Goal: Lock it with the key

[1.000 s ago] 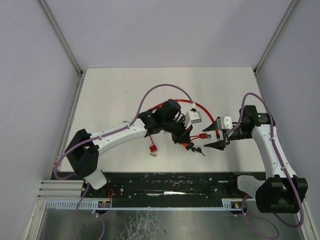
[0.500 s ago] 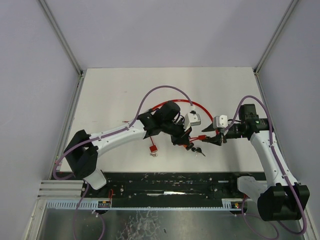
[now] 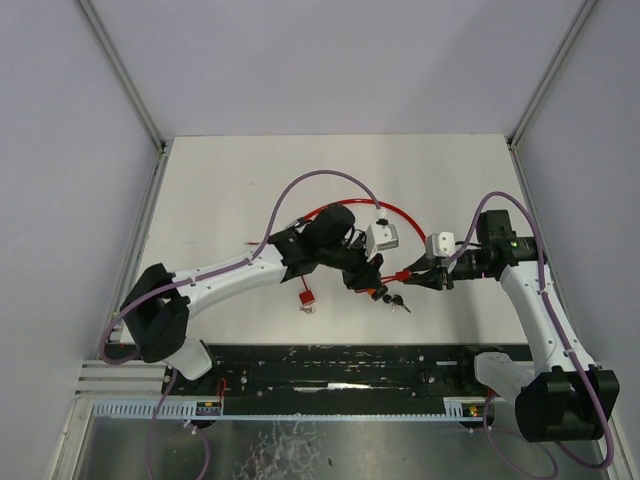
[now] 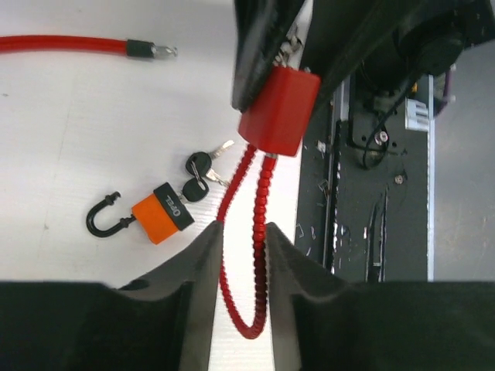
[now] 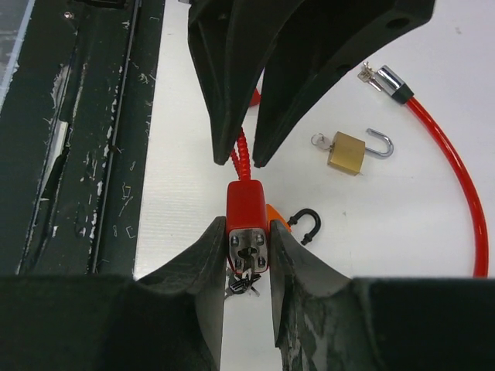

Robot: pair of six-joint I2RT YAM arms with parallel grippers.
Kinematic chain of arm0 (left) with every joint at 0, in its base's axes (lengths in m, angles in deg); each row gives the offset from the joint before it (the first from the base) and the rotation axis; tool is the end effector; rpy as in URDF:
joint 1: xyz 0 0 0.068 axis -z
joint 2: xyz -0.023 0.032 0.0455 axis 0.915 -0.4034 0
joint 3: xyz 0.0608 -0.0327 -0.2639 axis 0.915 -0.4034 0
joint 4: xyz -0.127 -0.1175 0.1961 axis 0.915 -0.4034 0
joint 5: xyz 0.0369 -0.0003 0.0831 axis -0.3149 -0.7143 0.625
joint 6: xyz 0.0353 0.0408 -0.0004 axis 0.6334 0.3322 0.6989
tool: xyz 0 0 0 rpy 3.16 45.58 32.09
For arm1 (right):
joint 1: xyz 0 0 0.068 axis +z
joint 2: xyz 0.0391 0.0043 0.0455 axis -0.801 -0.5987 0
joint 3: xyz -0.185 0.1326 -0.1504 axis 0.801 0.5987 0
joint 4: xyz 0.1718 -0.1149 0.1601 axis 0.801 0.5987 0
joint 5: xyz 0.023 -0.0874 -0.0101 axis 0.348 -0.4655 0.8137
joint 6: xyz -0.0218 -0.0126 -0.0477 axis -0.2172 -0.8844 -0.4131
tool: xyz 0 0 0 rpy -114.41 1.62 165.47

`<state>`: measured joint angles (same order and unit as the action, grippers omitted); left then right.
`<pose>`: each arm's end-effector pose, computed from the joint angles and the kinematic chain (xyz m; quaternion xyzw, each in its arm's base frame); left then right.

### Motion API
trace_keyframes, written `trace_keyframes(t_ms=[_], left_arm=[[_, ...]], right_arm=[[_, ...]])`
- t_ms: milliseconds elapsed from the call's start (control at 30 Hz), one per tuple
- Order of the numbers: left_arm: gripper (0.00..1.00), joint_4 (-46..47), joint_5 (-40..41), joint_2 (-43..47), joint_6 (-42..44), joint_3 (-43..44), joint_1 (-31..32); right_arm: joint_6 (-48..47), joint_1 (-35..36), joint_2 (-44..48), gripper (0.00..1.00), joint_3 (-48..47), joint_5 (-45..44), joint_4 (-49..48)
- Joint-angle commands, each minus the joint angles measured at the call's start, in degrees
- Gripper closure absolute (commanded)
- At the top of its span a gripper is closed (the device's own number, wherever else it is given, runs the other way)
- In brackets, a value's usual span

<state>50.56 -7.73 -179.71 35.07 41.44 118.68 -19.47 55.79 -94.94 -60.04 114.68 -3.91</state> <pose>0.2013 -0.2948 0.2754 0.5503 0.6652 -0.4032 0.3034 0.1728 0.0412 0.2833 -0.6215 0.5203 0.3296 0.4841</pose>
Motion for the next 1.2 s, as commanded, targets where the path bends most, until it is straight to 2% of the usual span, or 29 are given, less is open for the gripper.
trace_keyframes(t_ms=[0, 133, 200, 267, 300, 367, 400, 467, 567, 667, 767, 833, 967, 1167], left_arm=[[0.65, 11.81, 5.15, 4.59, -2.91, -3.14, -0.02], [0.56, 18.39, 8.51, 10.34, -5.14, -7.64, -1.50], [0.52, 25.18, 9.37, 14.52, -6.49, -12.46, -3.17], [0.40, 36.23, 9.70, 19.21, -8.20, -18.99, -4.78], [0.27, 43.29, 10.13, 21.10, -8.95, -22.57, -5.38], [0.08, 59.21, 13.44, 23.68, -11.23, -28.36, -6.03], [0.01, 64.35, 14.65, 24.05, -11.93, -30.08, -6.31], [0.00, 67.96, 13.91, 23.27, -12.93, -29.74, -7.90], [0.00, 67.20, 9.21, 19.88, -15.14, -23.59, -10.57], [0.01, 65.89, -0.07, 15.48, -17.91, -17.67, -13.69], [0.06, 59.07, -9.98, 10.51, -16.86, -12.64, -15.05], [0.09, 54.60, -14.29, 8.31, -14.21, -12.20, -15.12], [0.09, 53.69, -14.90, 6.15, -11.57, -14.75, -15.11], [0.15, 39.06, -14.27, 3.21, -5.44, -10.11, -14.61]], right_arm=[[0.62, 0.35, 0.26, 0.99, -2.32, 2.66, 1.99], [13.15, 0.31, 0.26, 1.00, -3.64, 0.67, -3.90], [20.43, 0.25, 0.09, 1.00, -4.54, -0.43, -7.82], [26.53, 0.24, -0.08, 1.00, -5.79, -1.09, -10.90], [30.22, 0.17, -0.09, 1.00, -6.41, -1.47, -12.64], [35.68, -0.20, 0.11, 1.00, -7.90, -1.89, -15.20], [38.21, -0.34, 0.16, 1.00, -8.64, -2.05, -16.43], [42.70, -0.33, -0.08, 1.00, -10.73, -2.45, -18.53], [44.30, -0.38, -2.46, 1.00, -17.07, -2.50, -16.22], [42.05, -0.90, -5.71, 1.00, -22.15, -1.65, -10.52], [42.03, -5.07, -5.56, 1.00, -19.15, 3.44, -11.35], [43.98, -5.59, -3.76, 1.00, -15.67, 0.99, -14.50], [44.95, -5.57, -0.22, 1.00, -9.12, -1.33, -19.85], [42.53, -5.47, -2.48, 1.00, -7.93, -0.17, -18.40]])
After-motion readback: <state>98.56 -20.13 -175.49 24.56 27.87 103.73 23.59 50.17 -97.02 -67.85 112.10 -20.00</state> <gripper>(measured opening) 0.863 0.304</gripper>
